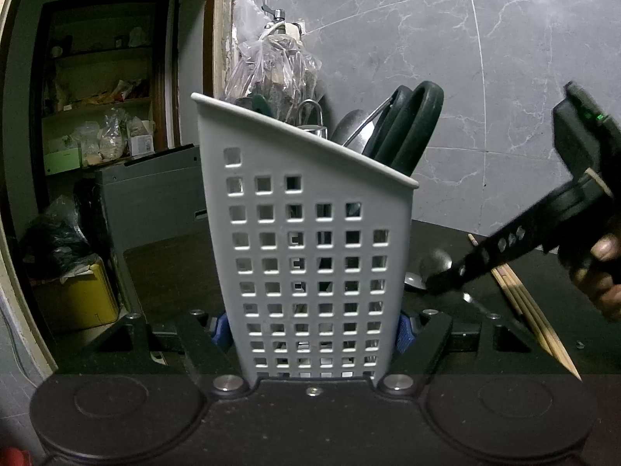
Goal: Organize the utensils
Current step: 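Raise the spoon above the basket rim with the right tool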
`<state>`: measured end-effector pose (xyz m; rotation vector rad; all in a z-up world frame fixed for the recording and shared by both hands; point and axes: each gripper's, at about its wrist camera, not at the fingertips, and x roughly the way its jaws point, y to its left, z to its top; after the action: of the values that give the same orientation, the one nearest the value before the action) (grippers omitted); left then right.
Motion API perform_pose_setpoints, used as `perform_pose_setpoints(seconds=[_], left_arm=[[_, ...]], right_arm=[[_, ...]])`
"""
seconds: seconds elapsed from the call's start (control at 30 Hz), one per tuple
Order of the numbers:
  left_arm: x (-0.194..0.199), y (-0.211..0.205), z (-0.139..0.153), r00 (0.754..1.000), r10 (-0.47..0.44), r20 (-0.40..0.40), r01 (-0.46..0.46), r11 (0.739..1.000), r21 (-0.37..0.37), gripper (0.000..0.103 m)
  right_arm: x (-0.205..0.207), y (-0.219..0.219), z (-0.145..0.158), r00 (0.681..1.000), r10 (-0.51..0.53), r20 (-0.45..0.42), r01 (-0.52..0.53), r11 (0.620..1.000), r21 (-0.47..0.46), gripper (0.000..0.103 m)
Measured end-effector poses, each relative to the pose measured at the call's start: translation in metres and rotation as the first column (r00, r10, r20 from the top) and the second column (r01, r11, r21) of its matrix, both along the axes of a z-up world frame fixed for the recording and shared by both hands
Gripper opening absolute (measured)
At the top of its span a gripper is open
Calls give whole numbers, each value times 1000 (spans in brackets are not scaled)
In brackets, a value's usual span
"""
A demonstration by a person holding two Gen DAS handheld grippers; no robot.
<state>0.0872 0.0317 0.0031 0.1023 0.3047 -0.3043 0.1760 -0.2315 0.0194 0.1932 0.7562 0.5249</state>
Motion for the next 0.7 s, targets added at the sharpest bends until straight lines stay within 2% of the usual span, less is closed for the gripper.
perform_pose_setpoints(seconds=[0.13, 0.3, 0.7], left_arm=[[0, 0, 0, 1000, 1, 0, -1, 1000, 1, 76], [0, 0, 0, 1000, 2, 0, -2, 1000, 1, 76], [0, 0, 0, 1000, 1, 0, -1, 1000, 1, 76]], right_arm=[[-13, -8, 12, 995, -39, 93, 34, 998, 52, 4], [-27, -11, 27, 976, -82, 203, 69, 995, 68, 4], [-46, -14, 92, 873, -163, 460, 111, 984, 139, 4]])
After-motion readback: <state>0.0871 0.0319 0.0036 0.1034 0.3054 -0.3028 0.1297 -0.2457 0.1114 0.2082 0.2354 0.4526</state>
